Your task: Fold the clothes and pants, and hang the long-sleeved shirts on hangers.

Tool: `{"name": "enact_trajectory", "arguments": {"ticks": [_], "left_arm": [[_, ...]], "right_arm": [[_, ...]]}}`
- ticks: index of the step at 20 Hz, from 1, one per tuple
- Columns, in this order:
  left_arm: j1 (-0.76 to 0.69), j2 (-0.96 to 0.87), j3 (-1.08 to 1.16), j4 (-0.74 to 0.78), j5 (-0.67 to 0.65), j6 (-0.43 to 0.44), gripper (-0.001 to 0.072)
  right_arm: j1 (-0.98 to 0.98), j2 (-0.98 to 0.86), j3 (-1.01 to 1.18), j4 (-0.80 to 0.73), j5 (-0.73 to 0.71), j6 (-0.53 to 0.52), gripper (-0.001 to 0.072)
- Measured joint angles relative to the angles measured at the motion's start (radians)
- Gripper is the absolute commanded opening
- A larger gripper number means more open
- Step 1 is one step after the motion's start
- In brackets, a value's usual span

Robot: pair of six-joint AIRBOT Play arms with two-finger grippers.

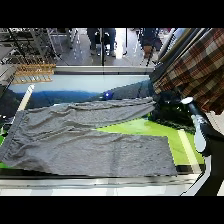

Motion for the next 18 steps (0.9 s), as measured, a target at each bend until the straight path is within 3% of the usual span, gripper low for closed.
{"name": "enact_trajectory", "arguments": {"ticks": [4, 8, 10, 12, 13, 14, 15, 18], "left_arm": [[-0.006, 0.0, 0.0, -0.003, -0.024, -0.003, 0.0505], [-0.024, 0.0, -0.033, 0.074, -0.043, -0.003, 0.0512], [-0.029, 0.0, -0.073, 0.143, -0.054, -0.003, 0.0512], [-0.027, 0.0, -0.121, 0.213, -0.053, -0.007, 0.0511], [-0.023, 0.0, -0.143, 0.246, -0.053, -0.008, 0.0512], [-0.015, 0.0, -0.164, 0.278, -0.05, -0.014, 0.0511], [-0.005, 0.0, -0.18, 0.303, -0.048, -0.019, 0.0512], [0.034, 0.0, -0.21, 0.342, -0.038, -0.042, 0.0512]], "right_arm": [[-0.002, 0.133, 0.135, -0.216, 0.222, 0.05, 0.0026], [-0.017, 0.182, 0.1, -0.391, 0.483, 0.125, 0.0029], [-0.019, 0.192, 0.026, -0.457, 0.554, 0.137, 0.0226], [-0.024, 0.198, -0.07, -0.523, 0.61, 0.142, 0.0231], [-0.027, 0.204, -0.12, -0.553, 0.637, 0.142, 0.0317], [-0.033, 0.214, -0.174, -0.573, 0.653, 0.142, 0.059], [-0.042, 0.234, -0.233, -0.587, 0.665, 0.139, 0.0653], [-0.087, 0.348, -0.425, -0.6, 0.66, 0.124, 0.0636]]}}
